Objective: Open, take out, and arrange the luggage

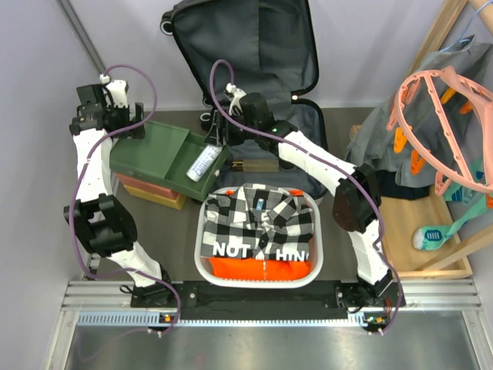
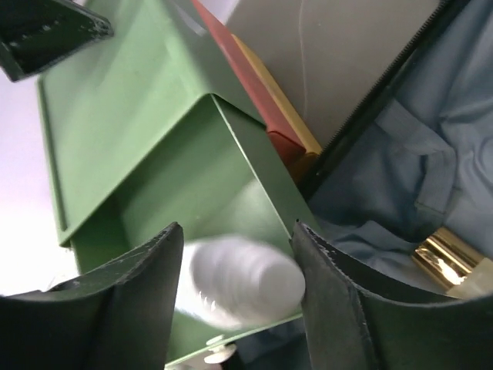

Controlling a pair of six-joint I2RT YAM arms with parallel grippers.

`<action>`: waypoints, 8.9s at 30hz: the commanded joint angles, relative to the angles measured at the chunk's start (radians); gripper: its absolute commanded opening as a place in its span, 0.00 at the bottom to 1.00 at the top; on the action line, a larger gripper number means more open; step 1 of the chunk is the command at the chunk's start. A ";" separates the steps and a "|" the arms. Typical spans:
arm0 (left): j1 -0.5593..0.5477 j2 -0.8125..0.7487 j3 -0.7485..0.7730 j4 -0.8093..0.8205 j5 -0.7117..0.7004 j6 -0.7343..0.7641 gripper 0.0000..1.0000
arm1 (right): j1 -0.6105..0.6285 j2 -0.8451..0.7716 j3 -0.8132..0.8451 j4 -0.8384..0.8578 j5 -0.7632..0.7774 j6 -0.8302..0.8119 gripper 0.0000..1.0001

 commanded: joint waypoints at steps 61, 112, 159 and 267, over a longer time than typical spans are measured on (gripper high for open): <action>-0.022 0.105 0.382 -0.258 0.025 0.241 0.99 | -0.270 0.278 0.092 -0.666 0.295 -0.667 0.26; -0.043 0.085 0.255 -0.178 0.105 0.246 0.99 | 0.031 -0.337 -0.446 -0.621 0.390 -0.621 0.66; -0.034 0.093 0.264 -0.187 0.080 0.250 0.99 | -0.264 0.075 -0.047 -0.614 0.278 -0.501 0.75; -0.065 -0.056 0.108 -0.117 0.433 0.016 0.99 | -0.145 0.026 0.189 -0.534 0.146 -0.745 0.82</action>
